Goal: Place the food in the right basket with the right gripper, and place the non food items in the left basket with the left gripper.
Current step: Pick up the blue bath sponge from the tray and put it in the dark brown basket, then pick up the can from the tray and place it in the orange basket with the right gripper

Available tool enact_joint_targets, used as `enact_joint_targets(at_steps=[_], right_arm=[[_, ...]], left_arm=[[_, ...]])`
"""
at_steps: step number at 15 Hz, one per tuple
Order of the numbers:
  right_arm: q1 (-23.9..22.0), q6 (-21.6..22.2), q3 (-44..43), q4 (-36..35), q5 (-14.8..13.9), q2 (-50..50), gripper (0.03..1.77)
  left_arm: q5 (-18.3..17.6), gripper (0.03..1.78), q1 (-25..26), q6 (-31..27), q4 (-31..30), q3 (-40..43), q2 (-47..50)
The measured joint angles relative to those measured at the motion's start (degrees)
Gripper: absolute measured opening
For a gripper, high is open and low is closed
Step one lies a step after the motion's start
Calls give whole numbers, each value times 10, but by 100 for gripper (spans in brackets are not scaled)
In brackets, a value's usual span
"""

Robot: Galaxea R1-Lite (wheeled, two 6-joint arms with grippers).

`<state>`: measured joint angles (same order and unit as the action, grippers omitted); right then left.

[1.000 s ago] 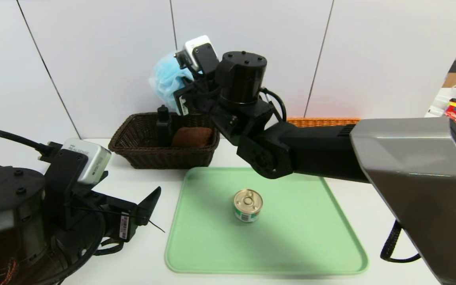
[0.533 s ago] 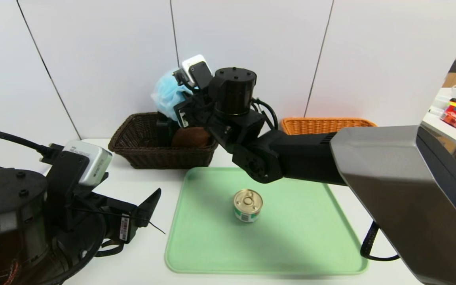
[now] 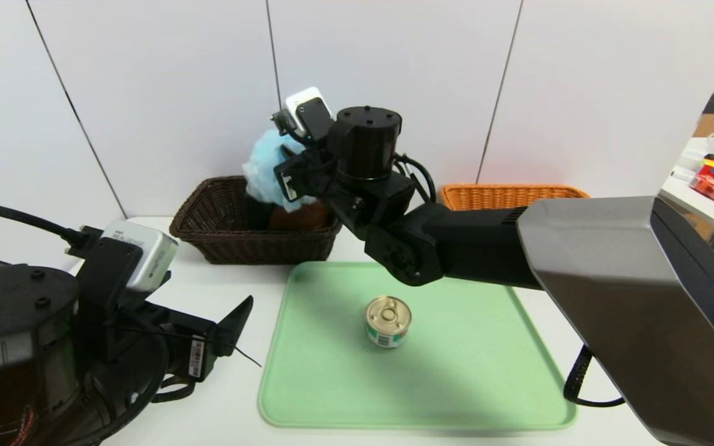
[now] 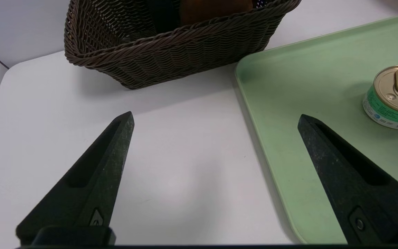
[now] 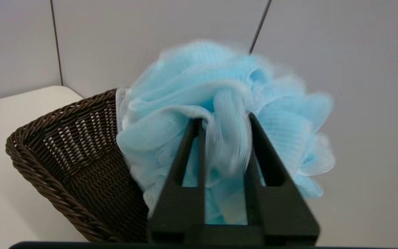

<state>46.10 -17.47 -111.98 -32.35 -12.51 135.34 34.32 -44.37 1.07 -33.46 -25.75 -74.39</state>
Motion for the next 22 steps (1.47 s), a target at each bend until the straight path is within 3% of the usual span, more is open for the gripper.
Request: enact_joint_targets(at_steps=[3, 8, 12, 22], right_arm=[[2, -1, 0, -4, 0, -1, 87], [3, 1, 1, -4, -11, -7, 127], [-1, 3, 60, -1, -12, -49, 144], [-25, 4, 432, -5, -14, -324, 164]], left_arm=[[0, 169, 0, 0, 0, 0, 0], [0, 169, 0, 0, -1, 0, 0], [0, 169, 0, 1, -1, 1, 1], [-1, 169, -1, 1, -13, 0, 0]])
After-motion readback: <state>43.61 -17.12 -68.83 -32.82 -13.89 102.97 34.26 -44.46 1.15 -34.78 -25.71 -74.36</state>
